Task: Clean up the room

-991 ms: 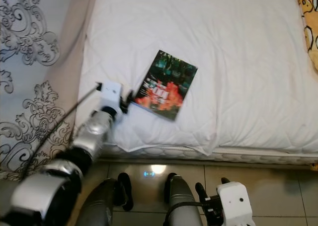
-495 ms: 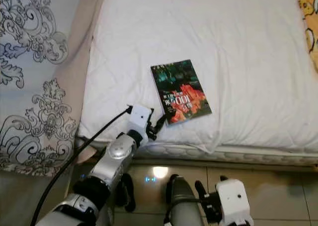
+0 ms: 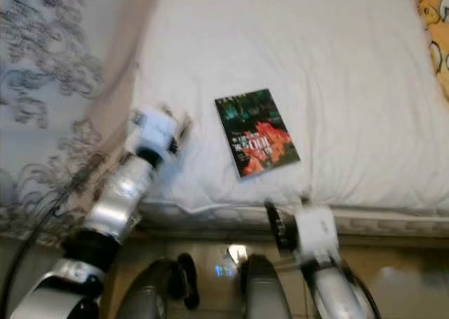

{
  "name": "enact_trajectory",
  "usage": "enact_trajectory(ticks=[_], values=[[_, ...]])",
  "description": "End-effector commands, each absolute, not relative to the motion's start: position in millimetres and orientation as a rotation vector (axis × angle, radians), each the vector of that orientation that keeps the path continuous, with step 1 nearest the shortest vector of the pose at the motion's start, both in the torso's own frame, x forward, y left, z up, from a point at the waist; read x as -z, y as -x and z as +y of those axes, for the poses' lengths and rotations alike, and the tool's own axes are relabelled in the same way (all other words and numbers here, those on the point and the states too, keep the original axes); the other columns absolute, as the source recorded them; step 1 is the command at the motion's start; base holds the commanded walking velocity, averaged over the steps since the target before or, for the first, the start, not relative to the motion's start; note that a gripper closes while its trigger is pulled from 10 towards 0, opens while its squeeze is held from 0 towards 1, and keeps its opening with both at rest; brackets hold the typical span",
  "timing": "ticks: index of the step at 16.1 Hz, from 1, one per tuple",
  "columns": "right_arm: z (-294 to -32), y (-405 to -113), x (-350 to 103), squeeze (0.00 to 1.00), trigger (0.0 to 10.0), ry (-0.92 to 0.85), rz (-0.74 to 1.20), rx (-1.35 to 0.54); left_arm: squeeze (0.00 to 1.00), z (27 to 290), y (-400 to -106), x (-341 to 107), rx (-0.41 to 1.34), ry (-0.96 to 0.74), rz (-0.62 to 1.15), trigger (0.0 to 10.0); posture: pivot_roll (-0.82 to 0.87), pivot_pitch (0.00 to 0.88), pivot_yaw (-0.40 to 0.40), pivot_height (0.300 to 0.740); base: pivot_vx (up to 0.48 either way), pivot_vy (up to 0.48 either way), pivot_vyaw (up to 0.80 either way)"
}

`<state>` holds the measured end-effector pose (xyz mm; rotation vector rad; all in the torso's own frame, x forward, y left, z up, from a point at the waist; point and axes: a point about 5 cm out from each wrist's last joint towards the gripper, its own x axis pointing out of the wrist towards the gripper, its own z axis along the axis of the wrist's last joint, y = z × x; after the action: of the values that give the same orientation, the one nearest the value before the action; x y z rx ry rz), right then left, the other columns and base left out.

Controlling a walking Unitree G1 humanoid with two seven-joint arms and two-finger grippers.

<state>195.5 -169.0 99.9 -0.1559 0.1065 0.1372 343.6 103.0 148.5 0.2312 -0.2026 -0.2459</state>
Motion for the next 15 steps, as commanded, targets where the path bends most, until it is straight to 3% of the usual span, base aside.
enact_trajectory(ticks=[1,3,4,5,9,10,11,15], values=[[-173.3,-208.9,-104.8,0.0,10.0,0.201,0.052,-0.065,0.0,109.1,-339.2,-155.2,0.204,-0.149,-0.227,10.0,-0.2,0.051,0.083,0.7,0.0,0.0,0.0],[-182.7,-242.9,-126.9,0.0,10.0,0.259,-0.056,0.102,0.0,110.8,-320.3,-160.2,0.18,-0.047,-0.249,10.0,-0.17,0.0,0.093,0.7,0.0,0.0,0.0],[-185.0,-256.4,-132.6,1.0,10.0,0.28,-0.082,0.175,0.0,113.1,-309.4,-149.1,0.148,-0.032,-0.214,10.0,-0.15,0.0,0.091,0.7,0.0,0.0,0.0],[-184.4,-260.1,-132.7,1.0,10.0,0.219,-0.099,0.167,1.0,114.9,-308.6,-138.8,0.132,-0.007,-0.167,10.0,-0.14,0.0,0.076,0.7,0.0,0.0,0.0],[-175.2,-267.5,-107.0,1.0,10.0,0.103,0.0,0.1,1.0,122.1,-308.8,-98.9,0.155,-0.047,0.021,10.0,-0.13,0.0,0.059,0.7,0.0,-0.12,0.0],[-174.4,-269.5,-98.6,0.2,10.0,0.102,0.035,0.096,1.0,118.1,-308.5,-98.6,0.207,-0.052,0.033,10.0,-0.13,0.0,0.062,0.7,0.0,-0.454,0.0],[-174.3,-270.6,-94.8,0.0,10.0,0.102,0.047,0.099,0.0,115.4,-309.8,-100.2,0.22,-0.053,0.026,10.0,-0.13,0.0,0.065,0.7,0.0,-0.454,0.0],[-171.4,-276.3,-87.6,0.0,10.0,0.124,0.055,0.072,0.0,100.9,-314.8,-97.3,0.281,-0.037,0.025,10.0,-0.16,0.0,0.076,0.7,0.0,-0.437,0.0]])
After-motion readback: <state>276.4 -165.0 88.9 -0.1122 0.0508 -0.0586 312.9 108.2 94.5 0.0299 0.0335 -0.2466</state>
